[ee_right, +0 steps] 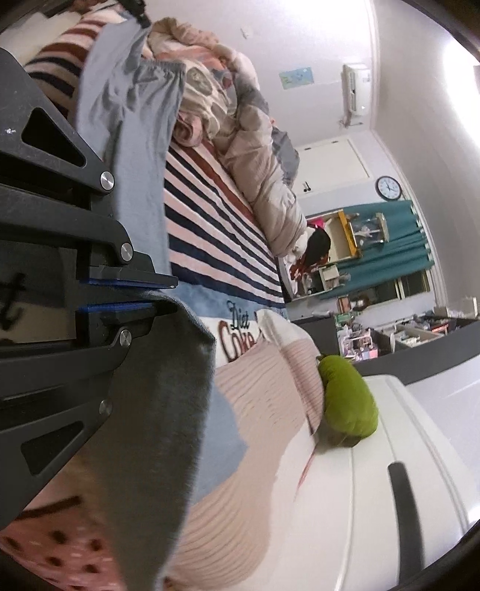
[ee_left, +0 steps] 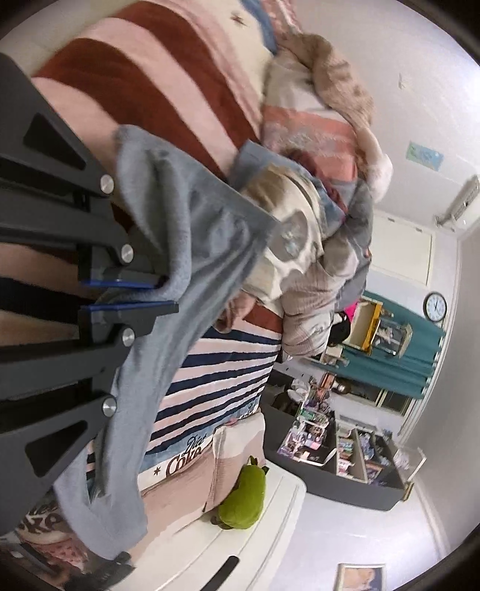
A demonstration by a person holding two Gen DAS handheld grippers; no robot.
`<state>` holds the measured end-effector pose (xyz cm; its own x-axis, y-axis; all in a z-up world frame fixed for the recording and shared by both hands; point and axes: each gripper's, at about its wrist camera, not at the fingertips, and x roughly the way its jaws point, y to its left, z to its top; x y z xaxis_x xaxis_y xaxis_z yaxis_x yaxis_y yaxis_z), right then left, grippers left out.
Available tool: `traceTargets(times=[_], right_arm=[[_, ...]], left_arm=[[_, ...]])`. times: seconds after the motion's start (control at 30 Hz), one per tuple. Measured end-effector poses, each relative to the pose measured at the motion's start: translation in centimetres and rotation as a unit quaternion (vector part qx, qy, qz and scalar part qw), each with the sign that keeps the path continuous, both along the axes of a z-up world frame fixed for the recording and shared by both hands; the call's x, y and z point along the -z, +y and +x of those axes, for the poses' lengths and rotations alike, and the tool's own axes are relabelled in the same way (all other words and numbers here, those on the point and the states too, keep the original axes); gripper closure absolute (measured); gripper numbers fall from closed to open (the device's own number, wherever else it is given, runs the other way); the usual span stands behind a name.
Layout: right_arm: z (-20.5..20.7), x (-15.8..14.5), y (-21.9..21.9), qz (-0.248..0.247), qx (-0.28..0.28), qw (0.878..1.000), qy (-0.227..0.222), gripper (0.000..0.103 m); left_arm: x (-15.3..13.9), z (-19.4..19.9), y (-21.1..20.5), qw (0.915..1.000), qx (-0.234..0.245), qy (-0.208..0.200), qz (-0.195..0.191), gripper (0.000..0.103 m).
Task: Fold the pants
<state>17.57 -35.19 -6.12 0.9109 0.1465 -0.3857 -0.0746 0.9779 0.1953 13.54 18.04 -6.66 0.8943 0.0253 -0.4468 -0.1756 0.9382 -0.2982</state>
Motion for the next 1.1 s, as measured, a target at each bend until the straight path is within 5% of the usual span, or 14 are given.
traceTargets(times=[0.3,0.6,1.1], right_arm=[[8.7,0.9,0.5,-0.044,-0.008,0.999,0.026,0.103],[15.6,2.9,1.1,-0.079,-0.006,0.995,0.063,0.103],[19.3,6.5,0.3,-0.105,0.017,0.987,0.122,0.101]], left_arm=[[-1.1,9.4,-0.7,0.9985,0.026,0.005,0.048,0.099],[1.4,17.0,-0.9,0.9963,0.028,0.045,0.067,0.099],[6.0,23.5,-1.2,0.9875,0.038,0.121,0.093,0.092]])
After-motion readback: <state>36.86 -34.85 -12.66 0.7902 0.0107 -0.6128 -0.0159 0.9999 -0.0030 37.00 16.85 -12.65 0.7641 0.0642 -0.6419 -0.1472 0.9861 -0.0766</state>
